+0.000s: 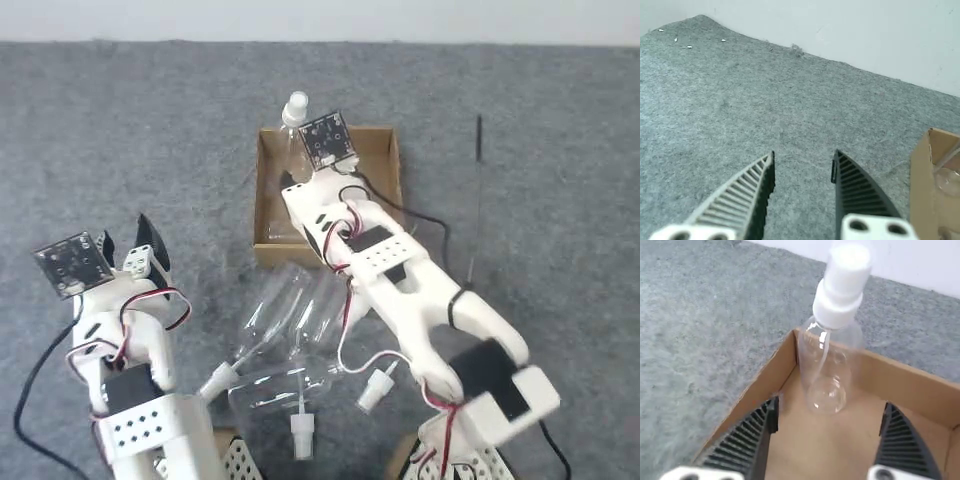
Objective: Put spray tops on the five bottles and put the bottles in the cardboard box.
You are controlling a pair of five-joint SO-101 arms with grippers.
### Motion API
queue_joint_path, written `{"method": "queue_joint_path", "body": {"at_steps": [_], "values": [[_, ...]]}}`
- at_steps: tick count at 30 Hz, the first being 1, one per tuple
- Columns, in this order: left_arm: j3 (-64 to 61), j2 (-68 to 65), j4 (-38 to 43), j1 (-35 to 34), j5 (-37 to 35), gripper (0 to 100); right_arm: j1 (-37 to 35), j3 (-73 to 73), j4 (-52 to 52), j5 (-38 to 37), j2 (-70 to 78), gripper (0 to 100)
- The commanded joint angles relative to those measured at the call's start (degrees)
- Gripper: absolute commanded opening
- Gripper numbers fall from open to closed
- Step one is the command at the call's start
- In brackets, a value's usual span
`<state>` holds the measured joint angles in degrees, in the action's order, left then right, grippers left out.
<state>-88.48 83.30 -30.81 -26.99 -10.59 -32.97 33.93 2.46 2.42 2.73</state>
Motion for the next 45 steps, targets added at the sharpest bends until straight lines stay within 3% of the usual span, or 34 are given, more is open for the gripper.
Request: {"method": "queue_joint_path", "body": {"at_steps": [1, 15, 26, 32, 37, 45], "values": [[0.5, 0.8, 1.9, -0.4, 0.3, 18, -0.4, -0.8, 9.8, -1.5, -10.9, 26.0], [0.4, 0.8, 1.9, -0.4, 0.3, 18, -0.9, -0.8, 36.1, -1.7, -32.8, 26.0], [0.4, 0.8, 1.9, -0.4, 0.4, 18, -6.2, -0.5, 54.7, -0.7, -44.1, 26.0], [0.4, 0.8, 1.9, -0.4, 0.4, 18, -11.7, -0.5, 63.5, 9.8, -49.6, 26.1], [0.4, 0.8, 1.9, -0.4, 0.4, 18, -14.9, -0.5, 69.2, 14.2, -50.6, 26.1], [0.3, 0.8, 1.9, -0.4, 0.4, 18, -14.8, 2.1, 68.3, 19.1, -50.0, 26.0]]}}
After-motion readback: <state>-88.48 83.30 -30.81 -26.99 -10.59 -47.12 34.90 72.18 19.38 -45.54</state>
